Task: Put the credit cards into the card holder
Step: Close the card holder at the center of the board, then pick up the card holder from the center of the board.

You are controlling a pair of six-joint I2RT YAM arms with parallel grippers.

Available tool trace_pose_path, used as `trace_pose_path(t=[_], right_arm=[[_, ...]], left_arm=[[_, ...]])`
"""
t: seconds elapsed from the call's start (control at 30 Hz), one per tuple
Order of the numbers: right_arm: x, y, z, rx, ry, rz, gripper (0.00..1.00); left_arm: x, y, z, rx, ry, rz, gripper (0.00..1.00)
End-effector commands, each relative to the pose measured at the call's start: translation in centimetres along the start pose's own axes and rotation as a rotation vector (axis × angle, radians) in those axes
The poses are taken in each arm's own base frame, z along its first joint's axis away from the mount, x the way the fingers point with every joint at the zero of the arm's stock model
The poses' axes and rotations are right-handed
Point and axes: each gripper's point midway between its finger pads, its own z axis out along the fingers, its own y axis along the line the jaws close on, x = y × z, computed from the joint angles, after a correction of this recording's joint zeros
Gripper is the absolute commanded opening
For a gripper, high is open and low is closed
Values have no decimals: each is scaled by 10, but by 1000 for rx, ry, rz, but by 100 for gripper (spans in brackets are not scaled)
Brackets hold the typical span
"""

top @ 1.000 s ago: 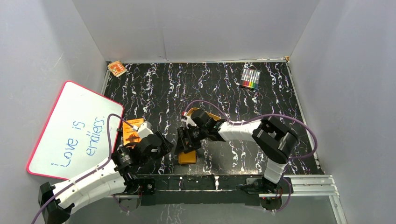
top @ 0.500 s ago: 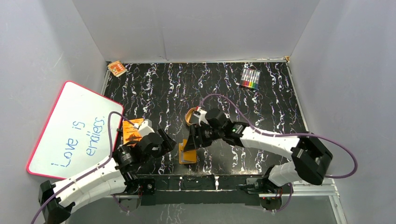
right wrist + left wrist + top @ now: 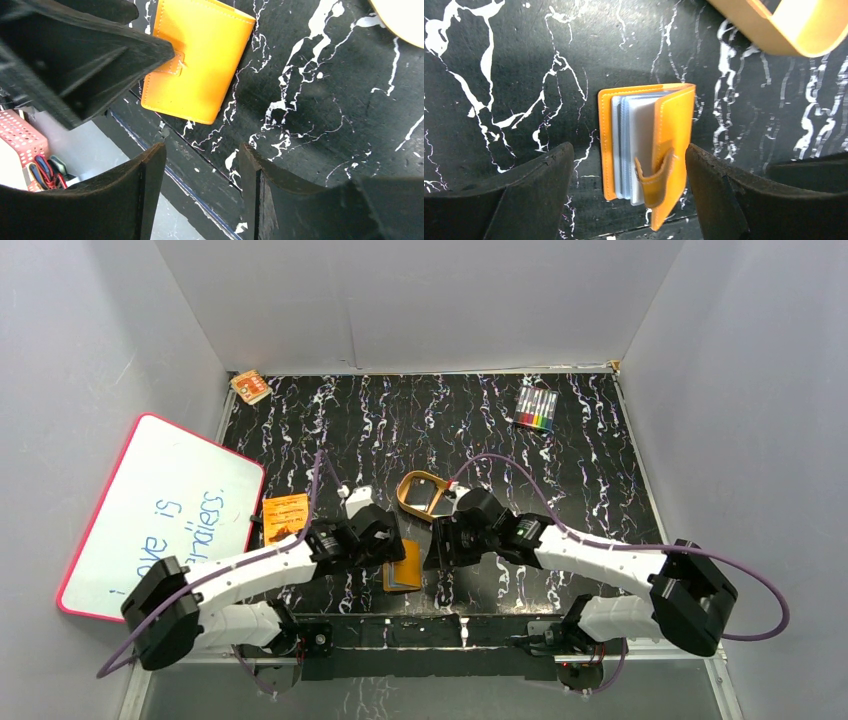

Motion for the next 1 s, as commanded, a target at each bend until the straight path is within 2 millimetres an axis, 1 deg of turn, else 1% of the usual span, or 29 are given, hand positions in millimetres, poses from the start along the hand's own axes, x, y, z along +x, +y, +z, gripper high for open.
trace_pose_path(t=[0.0,0.07,0.17,0.27,0.43,0.5,0.57,0.7,0.87,0.97], right_arm=[[-4,-2,-6,5,-42,13,65],[-3,-3,-6,-1,-42,19,65],[0,-3,-5,-13,-38,27,66],[2,1,-2,-37,-27,38,66],[4,8,4,-93,-19,72,67],[6,11,6,-110,-10,83,67],[8,11,10,-118,5,98,67],[9,17,15,-158,19,121,67],[13,17,23,-168,43,149,67],[15,14,27,-162,51,153,68]], left_arm=[[5,-1,8,-16,36,40,78],[12,11,12,-64,56,38,74],[24,30,15,-129,79,20,64],[33,42,15,-149,90,-8,56],[42,57,15,-169,91,-24,44],[45,61,15,-176,95,-26,39],[48,65,16,-186,100,-30,33],[53,73,18,-202,104,-31,25],[59,84,19,-228,107,-30,12],[62,91,18,-243,105,-31,1]])
